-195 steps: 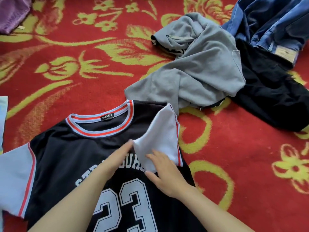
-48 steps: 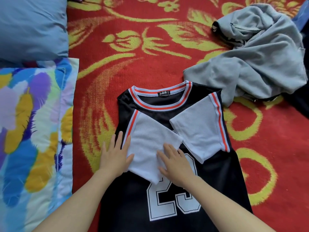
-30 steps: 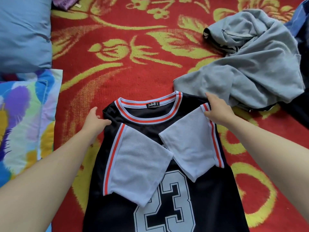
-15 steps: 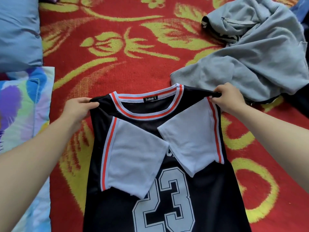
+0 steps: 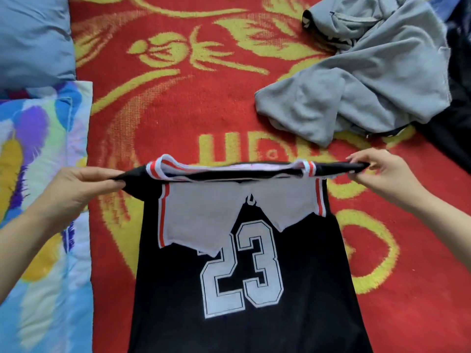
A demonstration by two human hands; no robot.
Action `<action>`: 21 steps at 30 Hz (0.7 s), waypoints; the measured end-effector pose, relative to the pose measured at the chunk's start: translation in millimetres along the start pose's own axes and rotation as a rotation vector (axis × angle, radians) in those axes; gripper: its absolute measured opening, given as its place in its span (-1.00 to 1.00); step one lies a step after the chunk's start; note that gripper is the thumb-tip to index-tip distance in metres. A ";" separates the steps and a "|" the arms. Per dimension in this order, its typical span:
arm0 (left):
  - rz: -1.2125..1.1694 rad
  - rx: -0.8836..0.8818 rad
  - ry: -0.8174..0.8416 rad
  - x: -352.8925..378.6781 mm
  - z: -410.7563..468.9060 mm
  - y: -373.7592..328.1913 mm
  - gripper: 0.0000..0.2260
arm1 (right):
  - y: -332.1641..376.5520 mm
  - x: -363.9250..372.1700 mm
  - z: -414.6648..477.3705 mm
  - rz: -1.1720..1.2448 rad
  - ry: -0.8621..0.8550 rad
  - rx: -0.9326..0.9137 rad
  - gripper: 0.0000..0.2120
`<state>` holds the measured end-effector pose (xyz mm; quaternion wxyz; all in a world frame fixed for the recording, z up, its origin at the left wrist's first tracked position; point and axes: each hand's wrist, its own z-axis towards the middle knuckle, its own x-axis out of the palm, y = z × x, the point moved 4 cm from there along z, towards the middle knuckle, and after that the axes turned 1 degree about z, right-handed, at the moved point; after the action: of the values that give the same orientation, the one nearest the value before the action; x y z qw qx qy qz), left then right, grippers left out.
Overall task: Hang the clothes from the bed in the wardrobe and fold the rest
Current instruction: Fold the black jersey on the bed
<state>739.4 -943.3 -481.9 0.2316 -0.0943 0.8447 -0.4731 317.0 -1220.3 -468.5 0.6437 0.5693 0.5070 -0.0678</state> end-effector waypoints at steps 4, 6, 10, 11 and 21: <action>0.035 -0.047 0.068 13.7 -49.3 16.2 -0.72 | -8.8 6.7 -54.1 -0.152 0.088 -0.156 -0.70; 0.069 -0.071 0.110 22.5 -75.3 35.0 -0.68 | -16.9 15.0 -79.3 -0.260 0.151 -0.193 -0.67; 0.354 0.089 0.117 49.7 -116.7 72.3 -0.71 | -30.9 49.0 -122.7 -0.638 0.250 -0.320 -0.56; 0.492 0.204 0.113 58.3 -122.8 78.8 -0.77 | -33.0 60.1 -129.8 -0.717 0.282 -0.320 -0.55; 1.240 0.529 -0.063 133.3 -119.7 81.1 -0.59 | 1.2 113.4 -119.6 -0.916 0.239 -0.164 -0.80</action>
<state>570.1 -860.0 -537.3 0.4999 0.4541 0.5913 -0.4406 303.0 -1068.5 -531.0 0.5274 0.2384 0.7799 -0.2382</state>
